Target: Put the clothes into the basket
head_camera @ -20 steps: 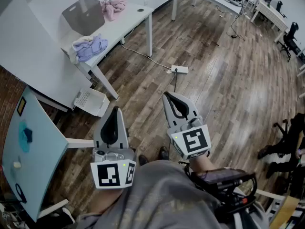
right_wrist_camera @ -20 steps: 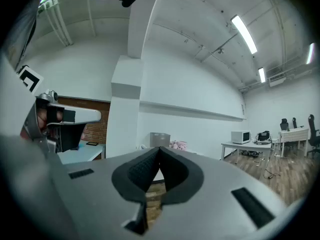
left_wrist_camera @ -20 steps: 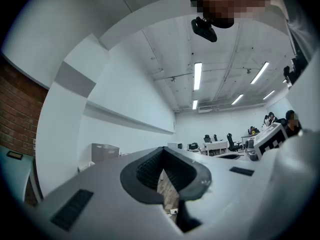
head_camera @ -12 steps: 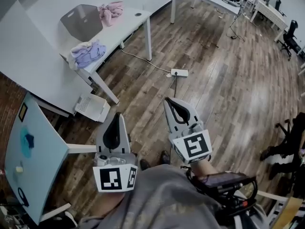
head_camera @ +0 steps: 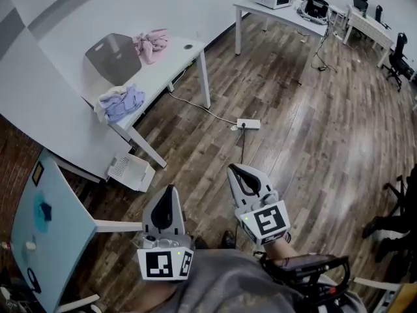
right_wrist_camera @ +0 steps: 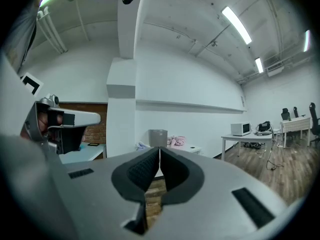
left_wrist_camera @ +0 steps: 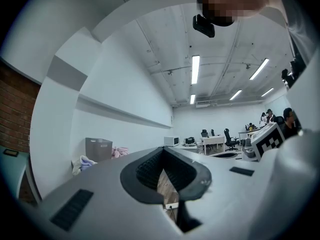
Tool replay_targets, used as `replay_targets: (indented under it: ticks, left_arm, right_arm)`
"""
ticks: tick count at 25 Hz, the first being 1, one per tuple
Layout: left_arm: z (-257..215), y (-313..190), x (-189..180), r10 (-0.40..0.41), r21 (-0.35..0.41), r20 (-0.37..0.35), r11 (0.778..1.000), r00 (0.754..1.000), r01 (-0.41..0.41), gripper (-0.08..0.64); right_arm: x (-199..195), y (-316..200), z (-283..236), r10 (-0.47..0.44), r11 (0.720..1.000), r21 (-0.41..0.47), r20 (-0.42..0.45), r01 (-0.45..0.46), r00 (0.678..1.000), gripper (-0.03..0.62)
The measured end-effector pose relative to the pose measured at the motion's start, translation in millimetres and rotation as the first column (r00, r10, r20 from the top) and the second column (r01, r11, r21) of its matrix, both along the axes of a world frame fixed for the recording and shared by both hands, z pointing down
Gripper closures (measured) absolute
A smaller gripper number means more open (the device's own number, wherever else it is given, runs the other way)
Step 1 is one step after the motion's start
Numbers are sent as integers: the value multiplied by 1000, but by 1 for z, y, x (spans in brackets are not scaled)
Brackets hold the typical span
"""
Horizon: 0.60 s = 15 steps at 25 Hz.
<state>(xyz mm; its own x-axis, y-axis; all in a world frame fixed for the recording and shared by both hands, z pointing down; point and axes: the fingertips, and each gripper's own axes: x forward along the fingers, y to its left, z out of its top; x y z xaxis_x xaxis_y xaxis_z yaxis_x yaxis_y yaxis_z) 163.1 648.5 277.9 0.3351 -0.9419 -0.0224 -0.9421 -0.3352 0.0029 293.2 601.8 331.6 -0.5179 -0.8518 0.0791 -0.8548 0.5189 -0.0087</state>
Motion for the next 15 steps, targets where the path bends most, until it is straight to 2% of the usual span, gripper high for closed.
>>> replay_targets:
  ticks: [8, 15]
  left_arm:
    - [23, -27, 3, 11, -54, -3, 998, 1000, -11, 552]
    - [33, -106, -15, 34, -61, -31, 998, 999, -35, 552]
  right_arm:
    - [7, -24, 31, 12, 998, -64, 7, -11, 1000, 583]
    - [-14, -93, 38, 24, 996, -85, 1, -24, 1000, 583]
